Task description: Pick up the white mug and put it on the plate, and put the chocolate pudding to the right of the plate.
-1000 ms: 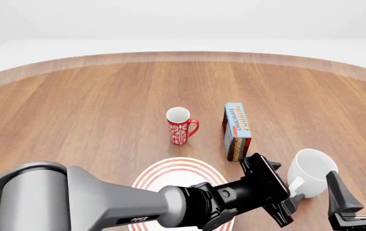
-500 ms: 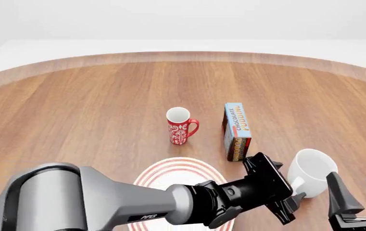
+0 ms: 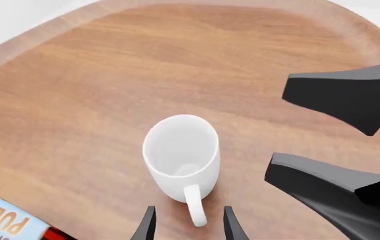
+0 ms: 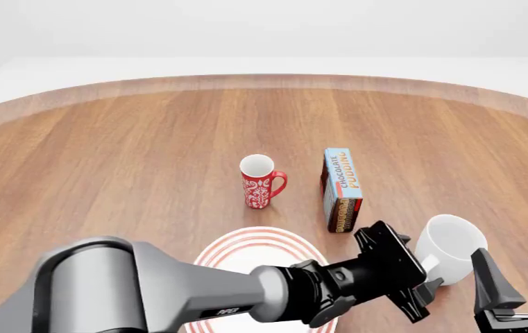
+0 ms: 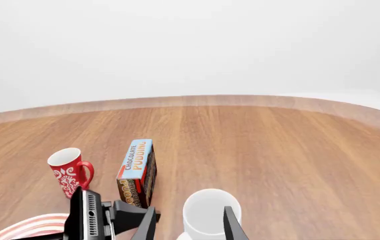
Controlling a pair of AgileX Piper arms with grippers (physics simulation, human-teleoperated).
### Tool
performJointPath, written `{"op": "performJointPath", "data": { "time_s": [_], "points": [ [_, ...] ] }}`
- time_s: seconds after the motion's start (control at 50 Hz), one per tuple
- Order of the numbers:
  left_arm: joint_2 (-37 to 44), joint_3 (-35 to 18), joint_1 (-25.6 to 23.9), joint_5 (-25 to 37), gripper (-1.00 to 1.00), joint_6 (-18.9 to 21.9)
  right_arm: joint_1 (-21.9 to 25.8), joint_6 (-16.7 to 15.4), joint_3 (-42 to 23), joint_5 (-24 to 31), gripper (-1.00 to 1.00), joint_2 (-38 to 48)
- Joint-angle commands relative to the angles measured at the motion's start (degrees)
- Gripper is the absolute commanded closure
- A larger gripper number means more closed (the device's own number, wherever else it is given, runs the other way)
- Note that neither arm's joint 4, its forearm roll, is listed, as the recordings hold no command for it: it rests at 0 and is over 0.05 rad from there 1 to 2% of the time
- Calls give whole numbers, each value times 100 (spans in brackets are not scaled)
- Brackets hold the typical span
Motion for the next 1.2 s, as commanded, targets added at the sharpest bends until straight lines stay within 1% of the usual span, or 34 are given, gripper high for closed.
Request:
{"op": "performJointPath", "data": {
  "time_s": [0.02, 0.66, 1.2],
  "points": [
    [133, -120, -1, 49, -100, -21, -7, 12, 0, 22, -100, -21],
    [516, -552, 16, 318, -100, -28, -12, 22, 1, 20, -100, -18],
    [729, -748, 5, 404, -100, -47, -11, 22, 1, 18, -100, -14]
  ]
}}
